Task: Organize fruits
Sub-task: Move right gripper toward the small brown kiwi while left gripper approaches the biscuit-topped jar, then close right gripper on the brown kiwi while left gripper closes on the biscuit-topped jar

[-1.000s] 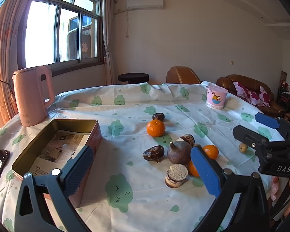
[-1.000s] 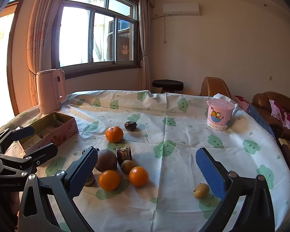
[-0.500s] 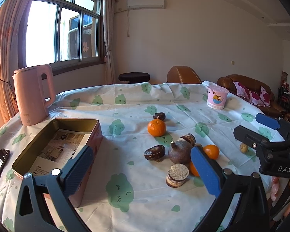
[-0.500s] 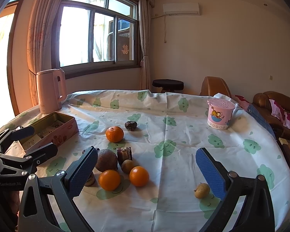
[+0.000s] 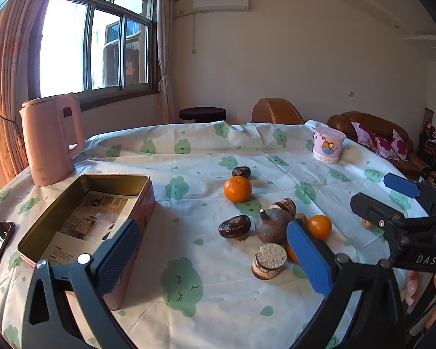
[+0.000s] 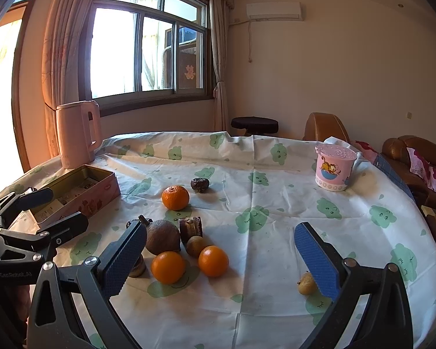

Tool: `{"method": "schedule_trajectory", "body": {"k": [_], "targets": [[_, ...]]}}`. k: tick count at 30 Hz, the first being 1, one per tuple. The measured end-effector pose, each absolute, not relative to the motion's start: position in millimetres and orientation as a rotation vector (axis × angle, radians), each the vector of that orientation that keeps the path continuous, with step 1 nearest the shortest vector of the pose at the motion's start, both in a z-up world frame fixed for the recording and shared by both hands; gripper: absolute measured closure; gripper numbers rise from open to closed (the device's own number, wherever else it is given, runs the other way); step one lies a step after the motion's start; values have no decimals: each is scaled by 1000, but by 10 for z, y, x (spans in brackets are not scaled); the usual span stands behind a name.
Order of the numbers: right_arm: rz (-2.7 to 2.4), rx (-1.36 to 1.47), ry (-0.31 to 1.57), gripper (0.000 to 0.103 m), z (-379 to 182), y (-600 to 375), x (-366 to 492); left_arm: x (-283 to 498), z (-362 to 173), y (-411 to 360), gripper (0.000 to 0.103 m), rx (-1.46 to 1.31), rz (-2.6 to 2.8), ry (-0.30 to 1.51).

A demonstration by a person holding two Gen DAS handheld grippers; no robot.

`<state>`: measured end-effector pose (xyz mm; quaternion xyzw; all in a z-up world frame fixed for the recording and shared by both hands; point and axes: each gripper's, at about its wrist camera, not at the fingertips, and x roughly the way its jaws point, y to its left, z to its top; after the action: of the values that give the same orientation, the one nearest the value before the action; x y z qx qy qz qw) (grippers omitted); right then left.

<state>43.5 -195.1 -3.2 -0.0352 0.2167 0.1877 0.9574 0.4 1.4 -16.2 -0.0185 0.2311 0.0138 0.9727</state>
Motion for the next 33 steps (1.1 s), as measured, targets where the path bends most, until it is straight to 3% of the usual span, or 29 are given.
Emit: {"method": "schedule_trajectory", "body": {"k": [33], "targets": [[331, -83, 468, 1, -215, -2213, 482, 64, -315, -99, 0, -32, 18, 518]]}}
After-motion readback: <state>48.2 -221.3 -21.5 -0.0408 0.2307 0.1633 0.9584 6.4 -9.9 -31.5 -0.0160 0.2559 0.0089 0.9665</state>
